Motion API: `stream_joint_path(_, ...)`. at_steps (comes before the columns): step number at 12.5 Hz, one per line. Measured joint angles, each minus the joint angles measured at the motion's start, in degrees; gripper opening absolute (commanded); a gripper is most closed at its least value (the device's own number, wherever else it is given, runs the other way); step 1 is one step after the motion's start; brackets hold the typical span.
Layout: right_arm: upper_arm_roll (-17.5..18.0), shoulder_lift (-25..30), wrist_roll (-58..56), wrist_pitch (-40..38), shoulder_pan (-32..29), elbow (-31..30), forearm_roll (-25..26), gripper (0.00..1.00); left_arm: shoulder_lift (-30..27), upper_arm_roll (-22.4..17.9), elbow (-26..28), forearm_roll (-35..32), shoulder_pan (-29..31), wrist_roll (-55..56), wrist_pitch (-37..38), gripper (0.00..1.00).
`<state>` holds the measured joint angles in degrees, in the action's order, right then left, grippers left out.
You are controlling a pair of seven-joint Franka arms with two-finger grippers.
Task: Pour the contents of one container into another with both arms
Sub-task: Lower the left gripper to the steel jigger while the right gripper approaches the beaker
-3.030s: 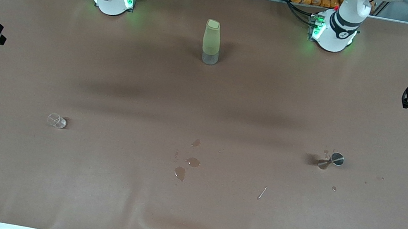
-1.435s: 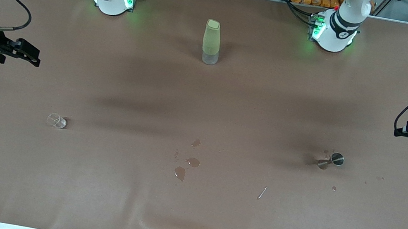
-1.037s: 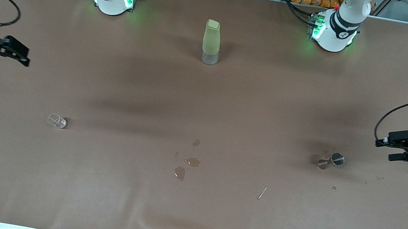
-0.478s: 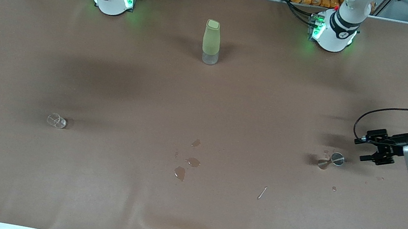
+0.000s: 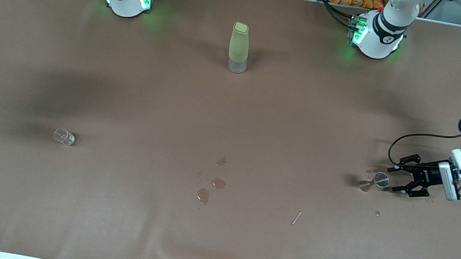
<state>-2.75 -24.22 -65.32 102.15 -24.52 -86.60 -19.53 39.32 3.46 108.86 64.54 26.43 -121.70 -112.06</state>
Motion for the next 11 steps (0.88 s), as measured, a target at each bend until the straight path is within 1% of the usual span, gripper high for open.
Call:
stream_joint_path(2,0.01,-1.1,-4.03,2.37,-0.24,-1.21,-1.8,1.0,1.45,0.67,-1.56,0.22,-0.04,-5.52,1.05,0.65)
stream_joint_path(3,0.06,-1.23,-6.4,4.09,-0.24,-2.4,-2.83,1.0,1.59,1.3,-2.24,0.23,-0.08,-7.94,2.1,0.62)
stream_joint_path(4,0.09,-1.28,-8.83,5.88,-0.24,-4.15,-4.38,1.0,1.73,1.94,-2.7,0.23,-0.16,-10.5,3.04,0.61)
stream_joint_path(6,0.09,-1.39,-12.34,8.63,-0.25,-8.87,-7.87,1.0,2.71,2.35,-3.34,0.24,-0.28,-15.34,5.15,0.61)
stream_joint_path(9,0.12,-1.57,-18.48,12.81,-0.27,-15.36,-12.87,1.0,5.55,2.3,-4.55,0.71,-0.11,-21.02,5.99,0.6)
stream_joint_path(11,0.07,-1.62,-25.51,15.32,-0.51,-19.82,-18.29,1.0,6.7,2.39,-5.7,1.34,-0.11,-22.28,6.62,0.57)
